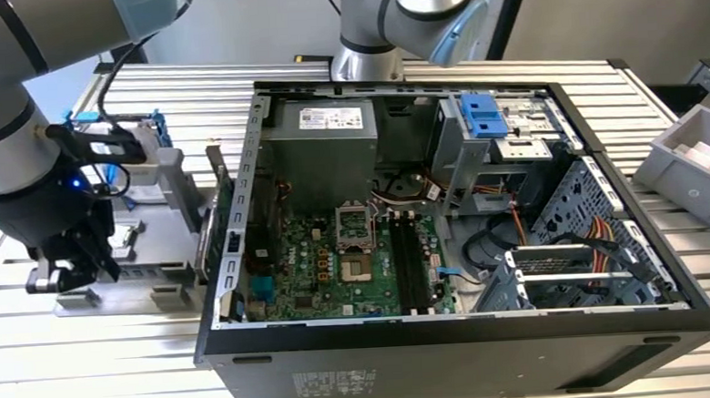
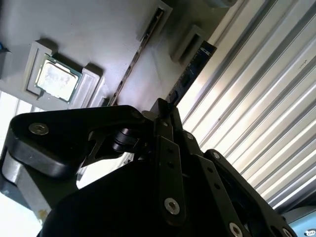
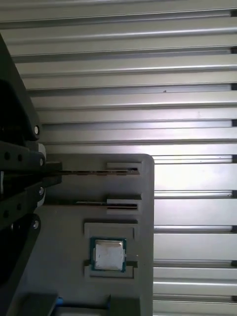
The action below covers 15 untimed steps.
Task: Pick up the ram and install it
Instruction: 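Pick up the ram and move it above insertion slot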
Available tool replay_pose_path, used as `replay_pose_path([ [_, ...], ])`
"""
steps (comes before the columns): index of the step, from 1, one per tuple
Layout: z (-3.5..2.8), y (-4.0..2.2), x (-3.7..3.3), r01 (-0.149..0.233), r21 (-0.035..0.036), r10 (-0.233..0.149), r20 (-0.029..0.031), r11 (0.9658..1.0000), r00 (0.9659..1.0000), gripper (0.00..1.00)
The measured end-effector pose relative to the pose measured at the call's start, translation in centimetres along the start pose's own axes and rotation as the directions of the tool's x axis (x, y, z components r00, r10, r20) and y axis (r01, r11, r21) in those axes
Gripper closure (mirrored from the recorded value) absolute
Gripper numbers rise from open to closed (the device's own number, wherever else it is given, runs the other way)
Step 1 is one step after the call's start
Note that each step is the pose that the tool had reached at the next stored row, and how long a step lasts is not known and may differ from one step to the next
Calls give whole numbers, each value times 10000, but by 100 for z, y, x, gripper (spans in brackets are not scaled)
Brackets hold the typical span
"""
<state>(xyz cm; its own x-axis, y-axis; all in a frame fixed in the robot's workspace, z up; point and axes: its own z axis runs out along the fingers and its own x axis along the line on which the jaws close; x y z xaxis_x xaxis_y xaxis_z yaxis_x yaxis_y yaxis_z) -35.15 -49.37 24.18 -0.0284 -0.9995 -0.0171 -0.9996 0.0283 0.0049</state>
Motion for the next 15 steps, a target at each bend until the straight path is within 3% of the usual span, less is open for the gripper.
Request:
replay_pose_path([
  [15, -270, 2, -5, 0, 0, 0, 1, 10000, 10000, 100],
])
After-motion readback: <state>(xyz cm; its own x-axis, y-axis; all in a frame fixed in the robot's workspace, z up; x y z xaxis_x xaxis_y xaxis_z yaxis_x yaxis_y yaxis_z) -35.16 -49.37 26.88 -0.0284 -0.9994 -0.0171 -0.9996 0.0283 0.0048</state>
